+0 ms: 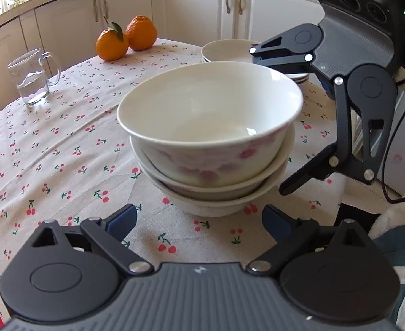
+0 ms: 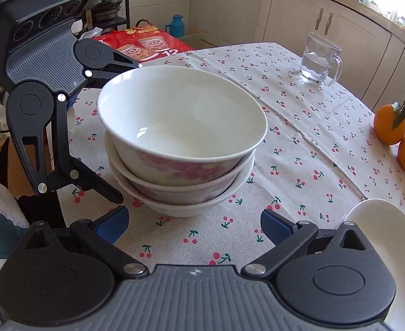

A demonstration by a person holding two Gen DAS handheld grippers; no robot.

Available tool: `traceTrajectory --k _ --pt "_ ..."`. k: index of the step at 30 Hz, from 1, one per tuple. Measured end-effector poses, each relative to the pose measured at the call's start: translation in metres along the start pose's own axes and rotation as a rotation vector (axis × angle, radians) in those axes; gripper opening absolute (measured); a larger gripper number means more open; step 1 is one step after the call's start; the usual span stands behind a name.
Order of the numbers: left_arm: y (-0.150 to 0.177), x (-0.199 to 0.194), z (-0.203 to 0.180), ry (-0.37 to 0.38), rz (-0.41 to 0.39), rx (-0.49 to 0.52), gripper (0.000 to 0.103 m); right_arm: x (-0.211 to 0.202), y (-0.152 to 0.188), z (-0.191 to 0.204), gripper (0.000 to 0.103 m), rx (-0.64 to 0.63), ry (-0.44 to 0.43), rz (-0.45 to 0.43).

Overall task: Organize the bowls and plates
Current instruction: 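Grip the plate stack's rim with the right tool while the left tool grips the opposite rim, then lift and carry the stacked plates and bowls with both tools together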

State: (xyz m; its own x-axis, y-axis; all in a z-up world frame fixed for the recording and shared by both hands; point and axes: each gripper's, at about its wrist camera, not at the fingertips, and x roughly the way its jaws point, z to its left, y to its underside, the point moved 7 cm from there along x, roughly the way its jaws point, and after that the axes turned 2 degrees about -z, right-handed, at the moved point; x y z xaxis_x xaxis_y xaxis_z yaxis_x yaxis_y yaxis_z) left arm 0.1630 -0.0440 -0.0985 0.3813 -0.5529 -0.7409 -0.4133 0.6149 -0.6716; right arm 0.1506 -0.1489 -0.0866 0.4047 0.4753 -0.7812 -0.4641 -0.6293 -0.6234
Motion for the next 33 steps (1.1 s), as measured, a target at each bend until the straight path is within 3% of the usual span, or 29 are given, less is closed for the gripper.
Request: traceTrajectory --k 13,17,33 --pt "-0.010 -0.001 0.002 0.130 0.026 0.100 0.095 0.001 -0.012 -0.001 0.099 -0.077 -0.086 0.002" --pt "-0.012 -0.002 0.006 0.161 0.023 0.085 0.095 0.002 -0.017 -0.001 0.097 -0.087 -0.111 0.004" --pt "-0.017 -0.004 0.009 0.193 0.006 0.078 0.087 0.002 -0.019 -0.002 0.089 -0.111 -0.169 0.032"
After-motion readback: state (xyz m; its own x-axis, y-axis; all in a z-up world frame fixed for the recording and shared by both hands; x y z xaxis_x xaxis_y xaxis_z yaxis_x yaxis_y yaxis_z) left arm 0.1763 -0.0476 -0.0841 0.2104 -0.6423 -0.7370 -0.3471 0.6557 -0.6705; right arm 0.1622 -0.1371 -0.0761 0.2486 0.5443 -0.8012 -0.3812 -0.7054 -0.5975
